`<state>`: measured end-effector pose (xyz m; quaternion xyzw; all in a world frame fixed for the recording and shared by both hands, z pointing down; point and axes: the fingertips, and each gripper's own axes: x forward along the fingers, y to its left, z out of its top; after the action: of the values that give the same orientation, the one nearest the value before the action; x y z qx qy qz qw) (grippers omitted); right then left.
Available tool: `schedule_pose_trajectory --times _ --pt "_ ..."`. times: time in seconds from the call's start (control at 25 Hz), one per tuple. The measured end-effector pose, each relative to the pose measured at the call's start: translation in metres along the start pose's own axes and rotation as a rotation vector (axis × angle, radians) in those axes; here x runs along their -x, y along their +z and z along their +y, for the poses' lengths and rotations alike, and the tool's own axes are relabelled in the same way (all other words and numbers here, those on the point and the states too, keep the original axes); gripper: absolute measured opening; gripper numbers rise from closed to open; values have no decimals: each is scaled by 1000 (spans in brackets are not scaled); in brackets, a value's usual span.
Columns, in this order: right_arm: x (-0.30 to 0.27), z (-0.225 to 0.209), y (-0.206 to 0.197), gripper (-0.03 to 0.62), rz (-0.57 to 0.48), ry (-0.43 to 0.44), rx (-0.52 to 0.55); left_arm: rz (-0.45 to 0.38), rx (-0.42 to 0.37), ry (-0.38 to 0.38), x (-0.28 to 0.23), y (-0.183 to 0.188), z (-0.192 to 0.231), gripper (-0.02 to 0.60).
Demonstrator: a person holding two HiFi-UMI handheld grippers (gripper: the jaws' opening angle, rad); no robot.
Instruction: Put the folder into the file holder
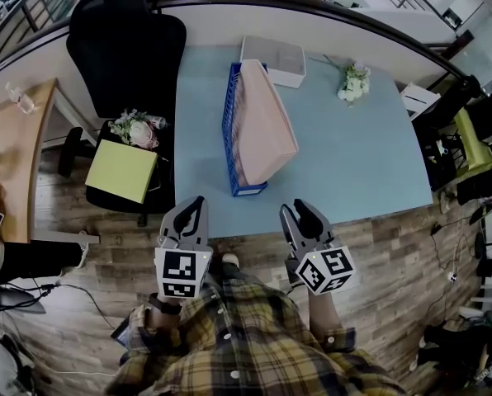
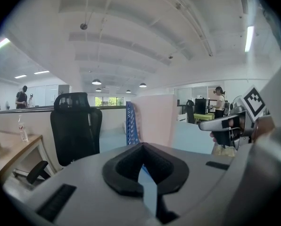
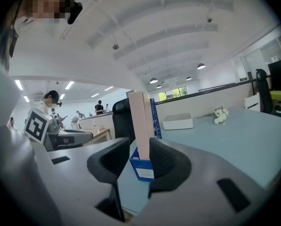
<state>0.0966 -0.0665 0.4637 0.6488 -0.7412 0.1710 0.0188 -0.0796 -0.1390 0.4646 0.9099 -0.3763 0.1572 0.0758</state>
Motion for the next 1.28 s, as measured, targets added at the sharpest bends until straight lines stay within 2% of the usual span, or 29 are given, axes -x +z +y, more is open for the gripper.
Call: schedule_pose_trajectory --times 0.12,0.28,0.56,1.28 --pt "-1 3 -5 115 14 15 -19 5 5 -3 1 -3 1 -9" --pt "-1 6 -9 48 22 14 -22 9 9 -1 3 -5 3 -9" --pt "-2 5 -11 12 18 17 -47 10 10 5 4 -7 8 -9" --pt "-6 4 -11 2 35 8 -43 17 13 -3 1 -9 10 -9"
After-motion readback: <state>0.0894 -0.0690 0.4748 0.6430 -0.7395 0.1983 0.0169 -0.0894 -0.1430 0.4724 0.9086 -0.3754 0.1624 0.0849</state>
